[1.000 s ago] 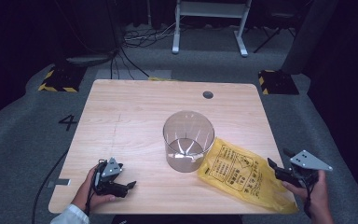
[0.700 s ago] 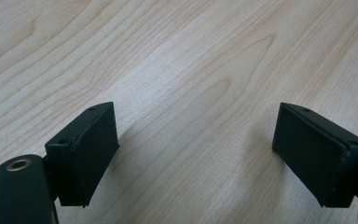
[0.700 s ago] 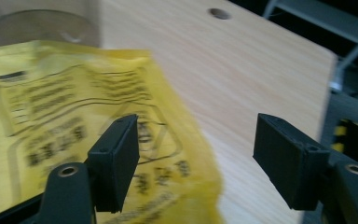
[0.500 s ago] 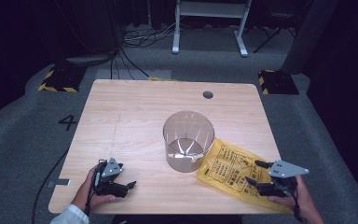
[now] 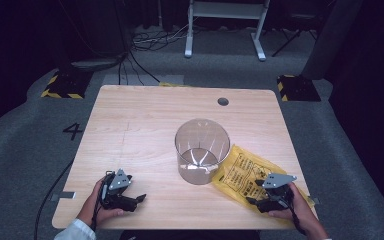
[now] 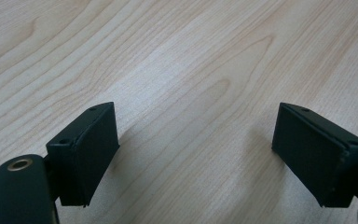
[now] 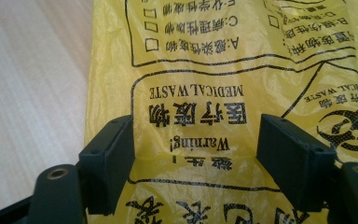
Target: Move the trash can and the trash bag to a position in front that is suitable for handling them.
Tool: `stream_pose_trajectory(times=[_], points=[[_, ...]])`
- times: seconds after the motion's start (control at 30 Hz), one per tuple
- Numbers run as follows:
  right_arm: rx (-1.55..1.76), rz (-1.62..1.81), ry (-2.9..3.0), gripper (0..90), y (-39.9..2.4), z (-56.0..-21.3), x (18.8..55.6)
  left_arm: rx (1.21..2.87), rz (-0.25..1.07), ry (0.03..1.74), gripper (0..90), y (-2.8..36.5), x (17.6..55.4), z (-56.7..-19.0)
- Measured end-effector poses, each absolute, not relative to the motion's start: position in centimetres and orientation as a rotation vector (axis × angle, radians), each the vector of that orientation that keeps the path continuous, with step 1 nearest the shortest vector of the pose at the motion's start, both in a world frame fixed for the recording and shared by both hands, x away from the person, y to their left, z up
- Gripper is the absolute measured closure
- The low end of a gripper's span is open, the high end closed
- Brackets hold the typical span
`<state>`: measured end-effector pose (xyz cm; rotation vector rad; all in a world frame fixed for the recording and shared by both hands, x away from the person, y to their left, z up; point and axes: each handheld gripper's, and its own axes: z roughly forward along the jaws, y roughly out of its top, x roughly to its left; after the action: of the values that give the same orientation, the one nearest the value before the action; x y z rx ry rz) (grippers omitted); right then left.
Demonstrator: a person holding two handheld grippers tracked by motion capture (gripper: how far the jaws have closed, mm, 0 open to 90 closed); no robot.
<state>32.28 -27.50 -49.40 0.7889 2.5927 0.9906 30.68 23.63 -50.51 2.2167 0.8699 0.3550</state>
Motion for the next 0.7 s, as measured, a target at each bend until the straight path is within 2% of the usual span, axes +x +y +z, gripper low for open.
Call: stream_pose_trajectory(times=[0.3,0.47,0.7], points=[[0.968,1.008,2.51,28.2,-26.8,-49.7,33.7,2.214,0.356,0.875,14.2,23.6,30.6,-50.5],[1.09,0.969,2.435,29.9,-24.9,-49.5,35.0,2.211,0.356,0.88,14.2,23.5,30.6,-50.5],[0.944,1.001,2.379,31.0,-24.5,-47.1,33.7,2.211,0.359,0.883,14.1,23.5,30.6,-50.5]])
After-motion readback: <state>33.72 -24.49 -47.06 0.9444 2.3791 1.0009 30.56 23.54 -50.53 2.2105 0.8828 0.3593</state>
